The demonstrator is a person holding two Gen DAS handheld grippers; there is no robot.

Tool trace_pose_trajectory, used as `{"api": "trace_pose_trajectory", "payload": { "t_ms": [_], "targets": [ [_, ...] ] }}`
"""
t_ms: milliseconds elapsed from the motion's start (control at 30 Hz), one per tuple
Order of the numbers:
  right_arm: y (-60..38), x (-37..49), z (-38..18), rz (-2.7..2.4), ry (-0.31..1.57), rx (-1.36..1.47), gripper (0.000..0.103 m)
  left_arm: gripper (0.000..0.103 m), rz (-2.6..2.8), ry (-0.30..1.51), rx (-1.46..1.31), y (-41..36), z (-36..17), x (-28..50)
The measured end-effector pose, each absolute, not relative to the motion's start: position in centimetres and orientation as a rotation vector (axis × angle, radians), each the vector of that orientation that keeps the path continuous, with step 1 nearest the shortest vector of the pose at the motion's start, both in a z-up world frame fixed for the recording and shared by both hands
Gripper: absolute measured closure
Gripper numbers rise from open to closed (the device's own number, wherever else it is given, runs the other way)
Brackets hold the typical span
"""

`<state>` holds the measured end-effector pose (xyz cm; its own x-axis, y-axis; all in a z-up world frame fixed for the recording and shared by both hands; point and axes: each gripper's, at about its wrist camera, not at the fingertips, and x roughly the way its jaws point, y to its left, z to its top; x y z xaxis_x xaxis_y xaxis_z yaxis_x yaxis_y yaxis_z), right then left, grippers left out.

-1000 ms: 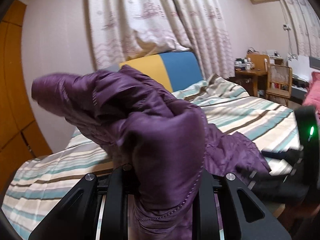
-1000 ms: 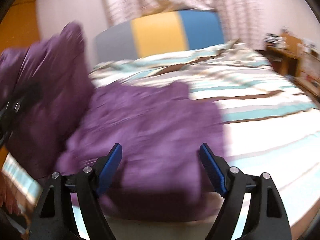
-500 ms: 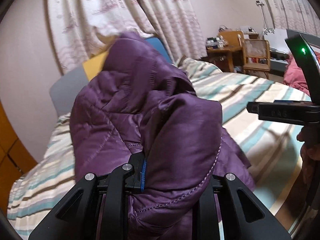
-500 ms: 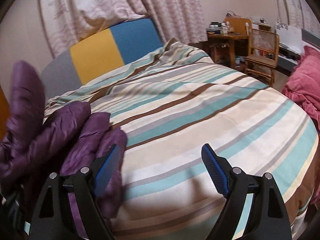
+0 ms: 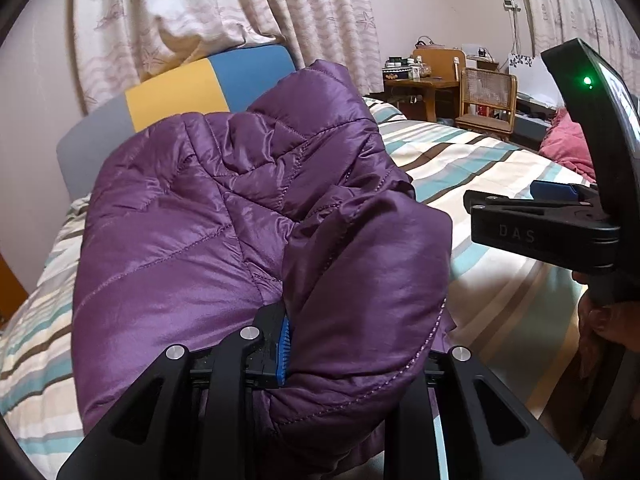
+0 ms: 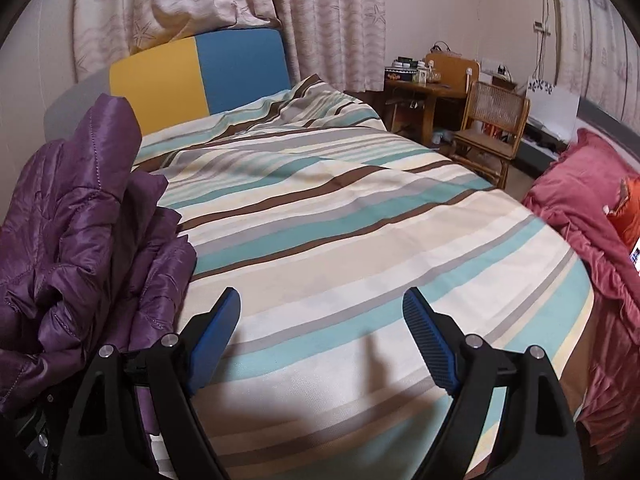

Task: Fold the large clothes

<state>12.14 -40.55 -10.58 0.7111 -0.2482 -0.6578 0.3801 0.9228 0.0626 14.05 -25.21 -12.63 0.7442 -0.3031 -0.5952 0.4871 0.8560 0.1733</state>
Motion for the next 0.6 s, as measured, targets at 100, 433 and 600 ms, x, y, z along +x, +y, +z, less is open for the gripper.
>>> {"api": "trace_pose_trajectory", "payload": {
  "t_ms": [100,433,600],
  "targets": [
    [-40.4,12.3,-10.6,-0.342,0.699,0.199,0.020,0.073,-0.461,0.599,0.300,-24.6,-12.3,14.1],
    [-40.4,12.5,-10.5,-0.340,0.696,0.175,0.020,0.028,-0.650,0.575,0.131,-22.8,-9.5,10.9],
    [-40.2,12.4,-10.0,-0.336,0.691,0.164,0.020,0.023,-0.671,0.508,-0.003,-19.4,-6.8,9.9]
  ]
}}
